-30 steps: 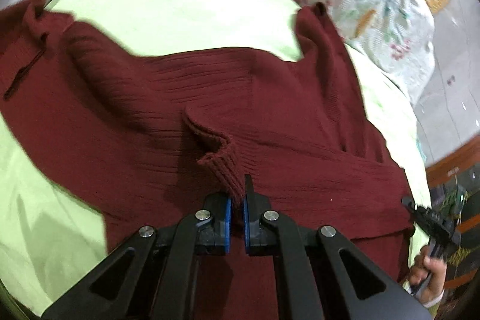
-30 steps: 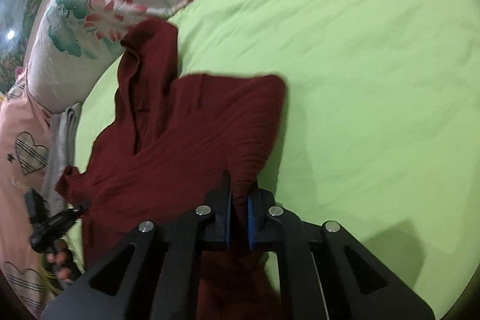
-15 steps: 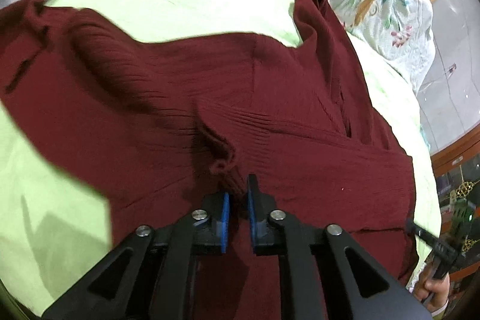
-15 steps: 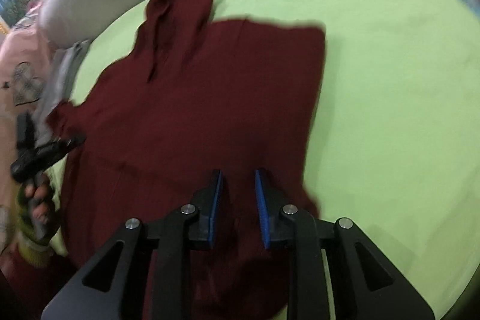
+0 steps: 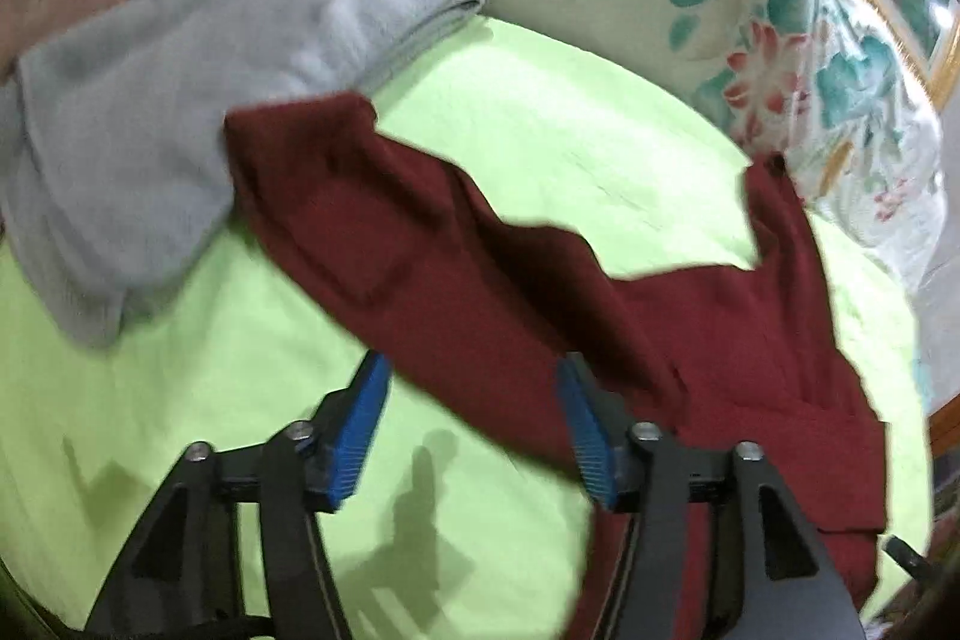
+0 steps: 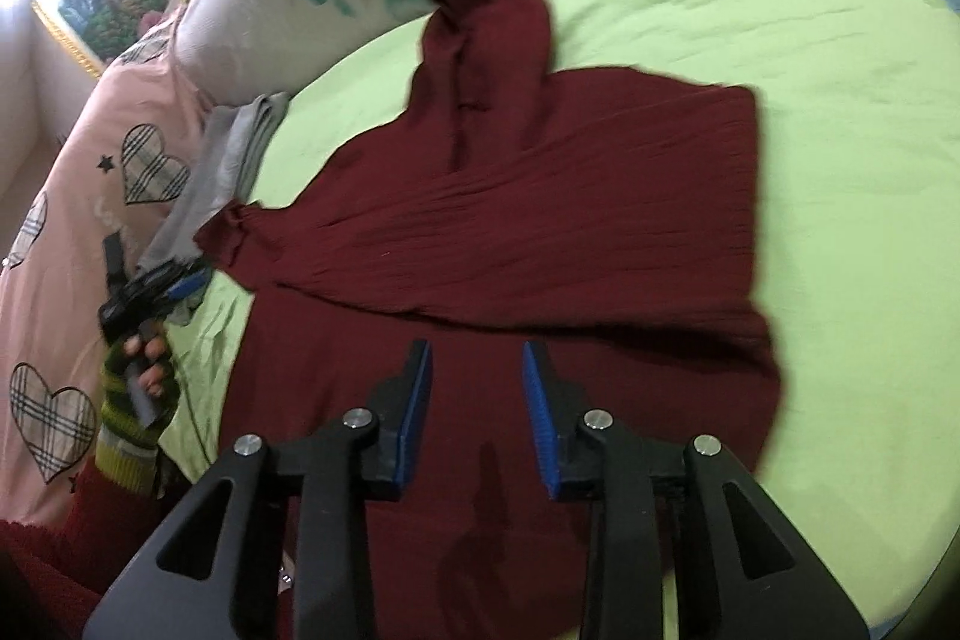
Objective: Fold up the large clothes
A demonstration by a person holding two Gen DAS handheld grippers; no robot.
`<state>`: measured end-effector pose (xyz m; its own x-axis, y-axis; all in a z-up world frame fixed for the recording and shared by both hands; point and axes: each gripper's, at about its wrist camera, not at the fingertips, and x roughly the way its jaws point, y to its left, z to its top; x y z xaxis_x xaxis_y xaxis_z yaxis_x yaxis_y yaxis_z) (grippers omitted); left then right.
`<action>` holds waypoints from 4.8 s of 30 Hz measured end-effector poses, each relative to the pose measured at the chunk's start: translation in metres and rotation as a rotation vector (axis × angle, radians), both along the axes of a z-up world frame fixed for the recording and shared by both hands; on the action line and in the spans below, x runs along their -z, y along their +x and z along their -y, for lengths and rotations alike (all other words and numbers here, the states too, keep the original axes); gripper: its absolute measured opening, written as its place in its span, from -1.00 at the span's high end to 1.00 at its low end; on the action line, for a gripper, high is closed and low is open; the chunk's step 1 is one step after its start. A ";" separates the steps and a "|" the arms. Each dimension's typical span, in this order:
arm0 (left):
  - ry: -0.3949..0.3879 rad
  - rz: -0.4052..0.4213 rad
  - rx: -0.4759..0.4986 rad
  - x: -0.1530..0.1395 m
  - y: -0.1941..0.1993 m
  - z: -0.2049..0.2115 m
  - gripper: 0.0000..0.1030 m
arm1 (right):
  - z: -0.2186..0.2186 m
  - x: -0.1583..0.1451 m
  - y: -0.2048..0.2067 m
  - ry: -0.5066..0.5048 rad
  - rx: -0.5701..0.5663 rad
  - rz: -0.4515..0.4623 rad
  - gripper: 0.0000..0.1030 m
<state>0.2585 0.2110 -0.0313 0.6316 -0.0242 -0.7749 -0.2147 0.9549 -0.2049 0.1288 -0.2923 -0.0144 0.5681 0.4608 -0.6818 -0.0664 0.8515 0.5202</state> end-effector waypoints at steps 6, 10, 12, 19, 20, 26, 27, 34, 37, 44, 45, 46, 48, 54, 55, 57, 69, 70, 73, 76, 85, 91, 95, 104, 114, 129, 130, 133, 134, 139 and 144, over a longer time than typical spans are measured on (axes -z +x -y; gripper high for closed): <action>0.246 -0.148 -0.024 0.038 0.072 -0.008 -0.33 | -0.030 0.009 0.013 0.039 -0.042 -0.033 0.35; 0.295 -0.136 -0.011 0.047 0.088 -0.016 0.45 | -0.033 0.015 0.016 0.049 -0.033 -0.055 0.35; 0.250 -0.125 0.000 0.042 0.088 -0.022 0.89 | -0.034 0.016 0.017 0.047 -0.028 -0.059 0.35; 0.033 0.044 0.089 -0.009 0.042 -0.006 0.95 | -0.038 0.010 0.012 0.058 -0.028 -0.027 0.35; -0.004 0.063 0.115 -0.016 0.033 0.005 0.95 | -0.037 0.009 0.011 0.060 -0.026 -0.023 0.35; -0.097 0.135 0.285 -0.049 -0.003 0.108 0.95 | -0.026 0.001 -0.001 0.070 -0.005 0.009 0.35; -0.127 0.137 0.328 -0.052 -0.008 0.130 0.95 | -0.022 -0.001 -0.004 0.072 0.005 0.015 0.35; -0.251 0.097 0.579 -0.050 -0.028 0.275 0.95 | 0.018 -0.003 -0.021 0.089 0.132 0.036 0.35; -0.240 0.038 0.651 -0.029 -0.028 0.334 0.95 | 0.033 -0.002 -0.026 0.098 0.178 0.038 0.35; -0.160 -0.067 0.742 0.017 -0.015 0.398 0.91 | 0.051 -0.002 -0.023 0.097 0.217 0.036 0.35; -0.155 -0.086 0.749 0.021 -0.015 0.400 0.88 | 0.051 -0.001 -0.021 0.094 0.222 0.031 0.24; -0.160 -0.100 0.749 0.023 -0.015 0.395 0.72 | 0.051 0.000 -0.017 0.093 0.228 0.024 0.09; -0.176 -0.110 0.744 0.023 -0.020 0.381 0.36 | 0.051 0.004 -0.010 0.101 0.235 0.020 -0.36; -0.136 -0.076 0.669 0.006 -0.048 0.305 0.08 | 0.037 0.007 0.024 0.084 0.194 0.023 -0.36; -0.119 -0.067 0.638 0.003 -0.053 0.284 0.08 | 0.034 0.007 0.032 0.078 0.185 0.022 -0.36; -0.063 -0.051 0.523 -0.001 -0.060 0.235 0.08 | 0.030 0.010 0.044 0.063 0.182 0.012 -0.36; 0.038 -0.131 0.199 0.035 -0.037 0.088 0.00 | 0.002 0.036 0.107 -0.055 0.113 -0.072 0.92; 0.069 -0.117 0.196 0.036 -0.030 0.090 0.00 | 0.003 0.031 0.105 -0.040 0.114 -0.052 0.92; 0.118 -0.118 0.152 0.039 -0.011 0.089 -0.03 | 0.017 0.002 0.083 -0.004 0.160 0.068 0.93; 0.083 -0.105 0.108 0.039 0.001 0.075 -0.05 | 0.047 -0.011 0.061 -0.014 0.272 0.118 0.93; -0.136 -0.072 -0.026 0.041 -0.003 0.030 -0.04 | 0.026 0.029 0.066 -0.022 0.168 -0.009 0.93; -0.146 -0.072 -0.008 0.041 -0.003 0.030 -0.04 | 0.031 0.034 0.069 -0.045 0.180 -0.033 0.90; -0.081 -0.103 0.042 0.030 -0.018 0.037 -0.04 | 0.035 0.031 0.071 -0.049 0.190 -0.025 0.90; -0.128 0.000 0.201 -0.024 -0.024 0.066 -0.01 | 0.042 0.028 0.066 -0.063 0.233 -0.010 0.93; -0.162 -0.136 0.315 0.036 0.027 0.096 0.20 | 0.054 0.017 0.068 -0.171 0.322 -0.060 0.88; -0.202 -0.090 0.328 -0.020 0.059 0.121 -0.07 | 0.042 -0.011 0.130 0.035 0.123 0.055 0.23; -0.208 -0.095 0.327 -0.021 0.066 0.126 -0.07 | 0.042 -0.010 0.142 0.044 0.113 0.051 0.23; -0.213 -0.096 0.320 -0.028 0.099 0.144 -0.07 | 0.041 -0.010 0.172 0.042 0.095 0.040 0.23; -0.203 -0.092 0.320 -0.031 0.113 0.151 -0.07 | 0.041 -0.011 0.185 0.034 0.094 0.038 0.23; -0.190 -0.076 0.335 -0.041 0.190 0.184 -0.07 | 0.047 -0.014 0.250 0.019 0.091 0.045 0.23; -0.193 -0.090 0.380 -0.031 0.275 0.217 -0.07 | 0.042 -0.010 0.318 -0.038 0.054 0.046 0.23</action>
